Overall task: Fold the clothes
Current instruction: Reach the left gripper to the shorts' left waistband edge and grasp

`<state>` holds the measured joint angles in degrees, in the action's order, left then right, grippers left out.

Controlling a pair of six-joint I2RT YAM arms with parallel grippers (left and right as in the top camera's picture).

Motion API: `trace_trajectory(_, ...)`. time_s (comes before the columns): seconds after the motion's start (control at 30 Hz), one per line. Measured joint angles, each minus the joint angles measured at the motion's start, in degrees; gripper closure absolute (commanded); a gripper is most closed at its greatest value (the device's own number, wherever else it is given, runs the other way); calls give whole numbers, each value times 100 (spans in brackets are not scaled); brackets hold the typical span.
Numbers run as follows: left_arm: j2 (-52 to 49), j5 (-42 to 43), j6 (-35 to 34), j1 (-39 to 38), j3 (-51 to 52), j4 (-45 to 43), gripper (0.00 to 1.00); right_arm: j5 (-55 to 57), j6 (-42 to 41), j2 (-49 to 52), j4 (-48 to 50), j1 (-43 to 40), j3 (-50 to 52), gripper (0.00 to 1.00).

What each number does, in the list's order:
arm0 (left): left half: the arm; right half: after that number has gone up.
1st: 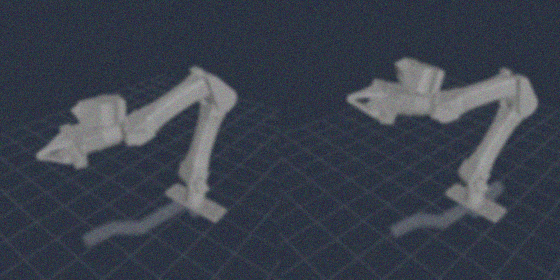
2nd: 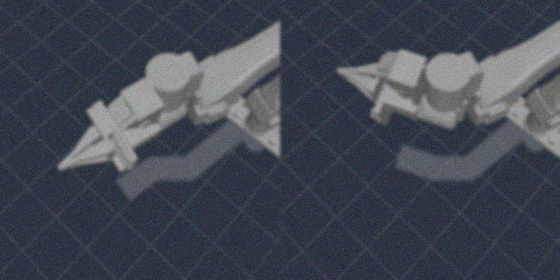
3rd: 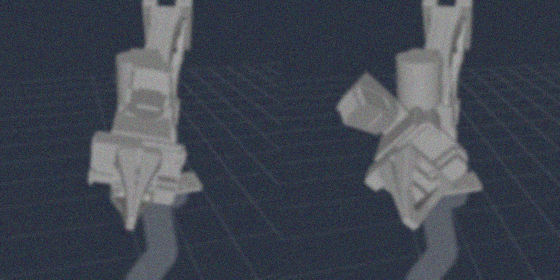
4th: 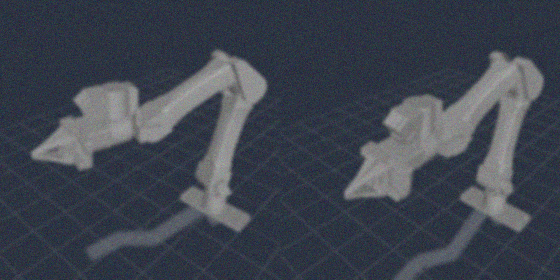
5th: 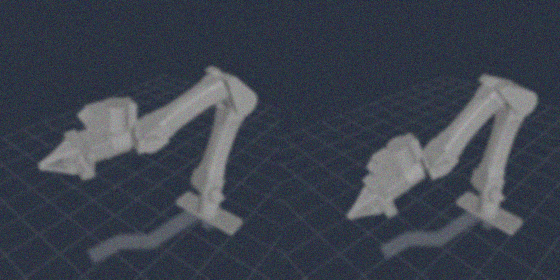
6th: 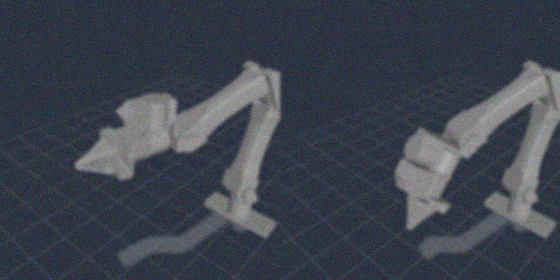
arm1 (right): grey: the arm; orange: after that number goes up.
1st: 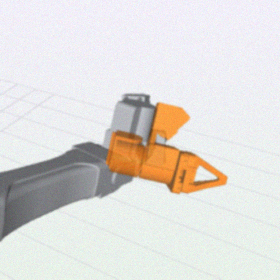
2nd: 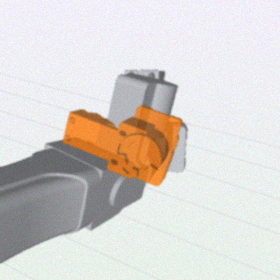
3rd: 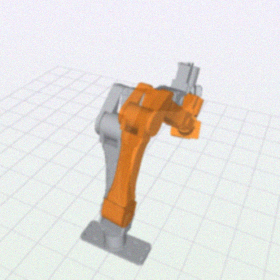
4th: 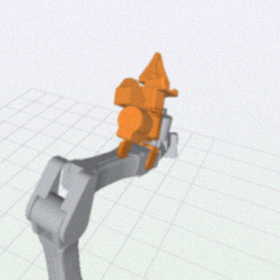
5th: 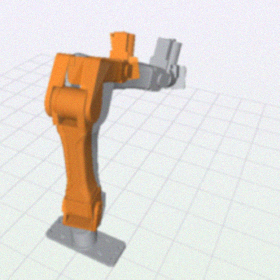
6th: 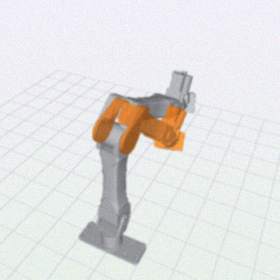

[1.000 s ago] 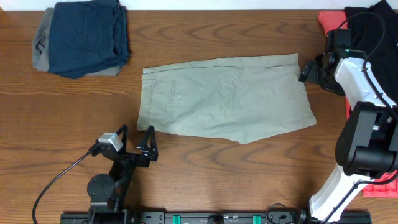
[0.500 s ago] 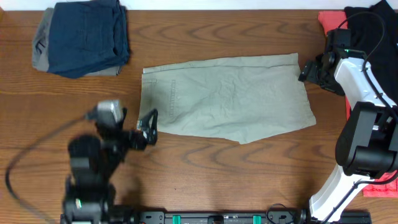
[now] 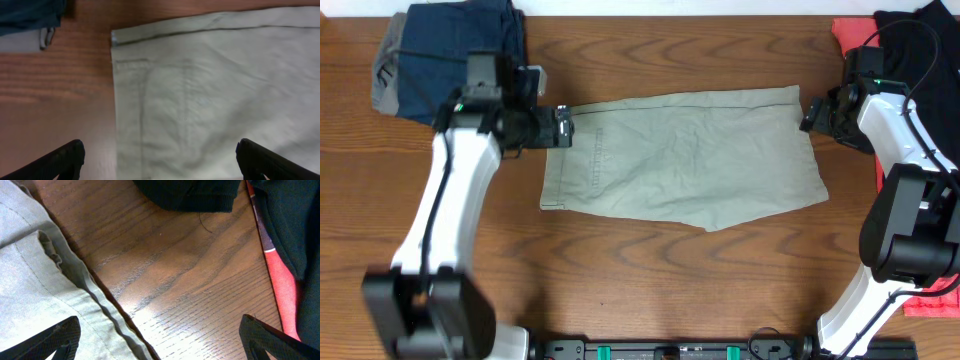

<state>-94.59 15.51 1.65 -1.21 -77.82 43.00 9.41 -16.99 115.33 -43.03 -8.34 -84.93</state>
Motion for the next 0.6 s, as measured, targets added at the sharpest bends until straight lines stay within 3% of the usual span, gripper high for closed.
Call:
trace_trajectory(0.2,-949,-50,35,166,-44,-144,2,0,0,0,0,0,0,1)
trace_trajectory(0.6,-1910,1029,35,835,-44,-170,2,-2,0,0,0,0,0,1)
